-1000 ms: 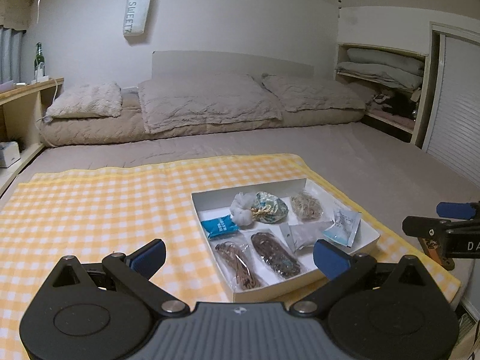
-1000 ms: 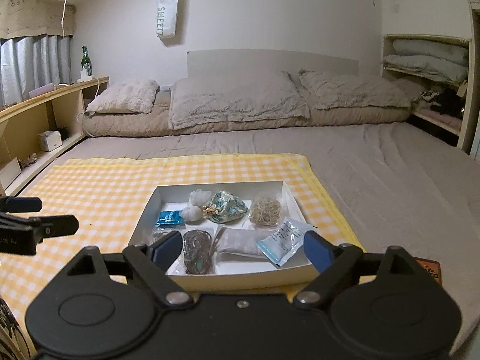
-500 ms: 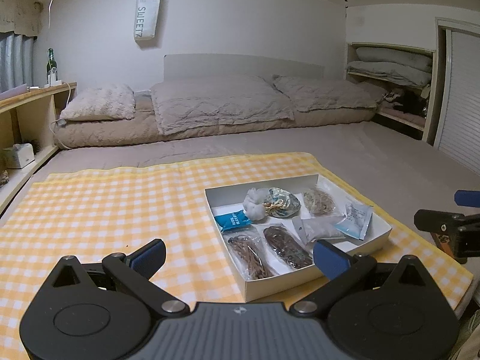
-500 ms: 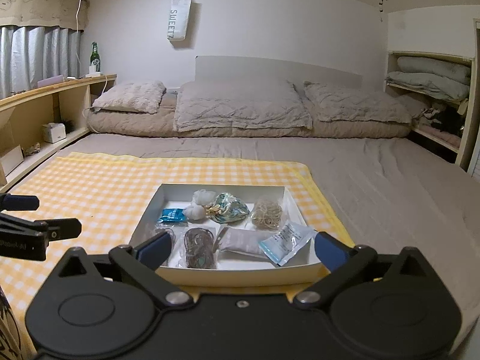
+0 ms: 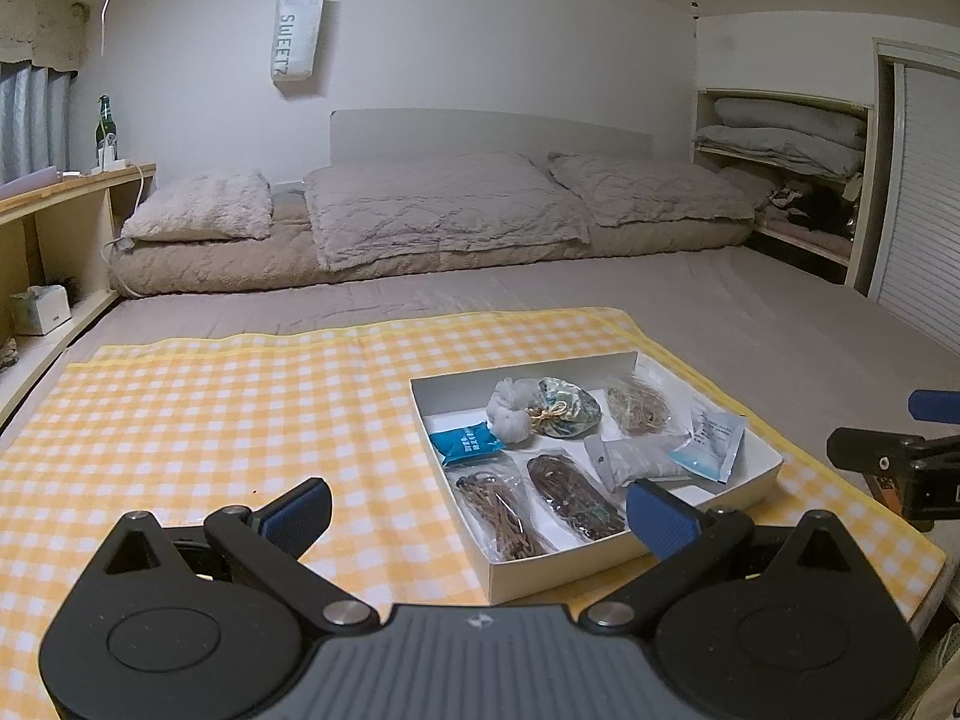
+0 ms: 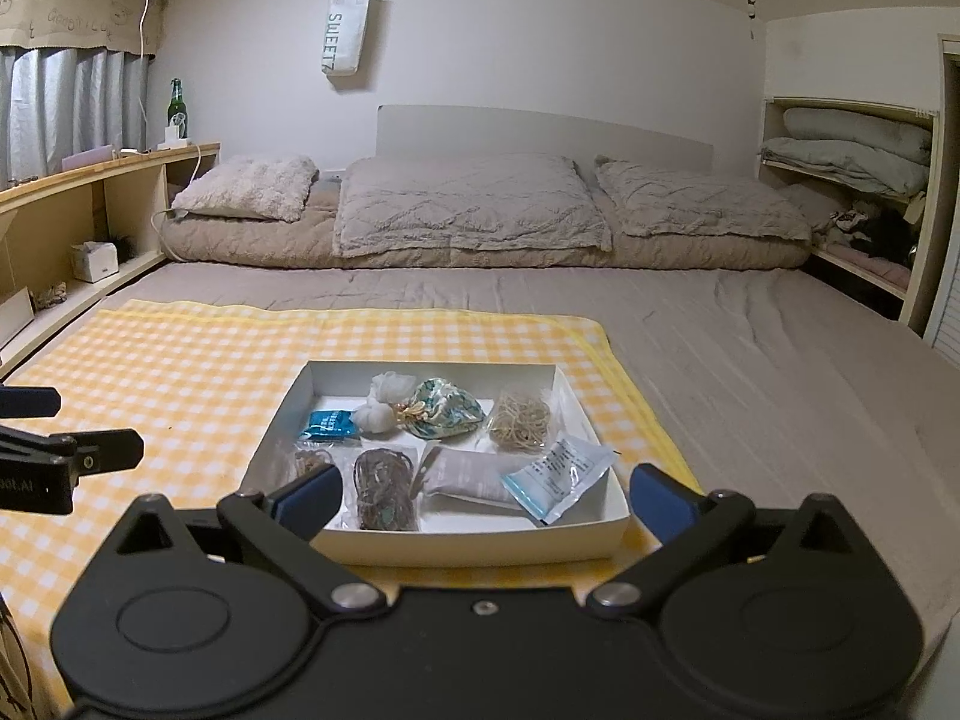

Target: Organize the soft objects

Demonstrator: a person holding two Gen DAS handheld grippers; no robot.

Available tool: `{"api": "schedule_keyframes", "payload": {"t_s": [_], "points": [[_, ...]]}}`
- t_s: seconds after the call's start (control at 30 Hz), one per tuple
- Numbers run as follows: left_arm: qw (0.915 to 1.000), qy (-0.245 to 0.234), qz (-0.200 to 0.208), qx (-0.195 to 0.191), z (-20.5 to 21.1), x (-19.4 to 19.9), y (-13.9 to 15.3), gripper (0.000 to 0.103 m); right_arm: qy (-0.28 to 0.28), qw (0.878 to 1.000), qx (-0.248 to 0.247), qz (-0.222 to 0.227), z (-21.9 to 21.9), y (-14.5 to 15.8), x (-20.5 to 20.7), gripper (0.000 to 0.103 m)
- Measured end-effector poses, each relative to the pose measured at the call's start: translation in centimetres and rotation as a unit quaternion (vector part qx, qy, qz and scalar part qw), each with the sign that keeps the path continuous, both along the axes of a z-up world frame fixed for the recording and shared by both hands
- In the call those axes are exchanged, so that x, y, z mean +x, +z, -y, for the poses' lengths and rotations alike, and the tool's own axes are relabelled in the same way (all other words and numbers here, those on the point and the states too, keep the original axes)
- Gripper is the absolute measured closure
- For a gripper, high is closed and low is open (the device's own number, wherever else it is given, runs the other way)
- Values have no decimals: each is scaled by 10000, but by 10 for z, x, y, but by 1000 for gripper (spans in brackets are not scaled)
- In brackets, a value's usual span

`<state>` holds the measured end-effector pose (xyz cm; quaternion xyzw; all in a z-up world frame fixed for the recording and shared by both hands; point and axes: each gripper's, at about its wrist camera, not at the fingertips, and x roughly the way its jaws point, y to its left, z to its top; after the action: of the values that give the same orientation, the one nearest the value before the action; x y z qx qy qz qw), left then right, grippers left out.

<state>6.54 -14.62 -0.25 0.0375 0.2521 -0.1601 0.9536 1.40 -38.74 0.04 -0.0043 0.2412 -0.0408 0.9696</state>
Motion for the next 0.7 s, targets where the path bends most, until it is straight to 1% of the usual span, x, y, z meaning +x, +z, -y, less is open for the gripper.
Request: {"api": "schedule_keyframes", "payload": {"t_s": [0.7], "points": [[10000, -3, -24, -5, 3, -1, 0, 0, 48, 10000, 11, -9, -3, 0, 0, 0]]}}
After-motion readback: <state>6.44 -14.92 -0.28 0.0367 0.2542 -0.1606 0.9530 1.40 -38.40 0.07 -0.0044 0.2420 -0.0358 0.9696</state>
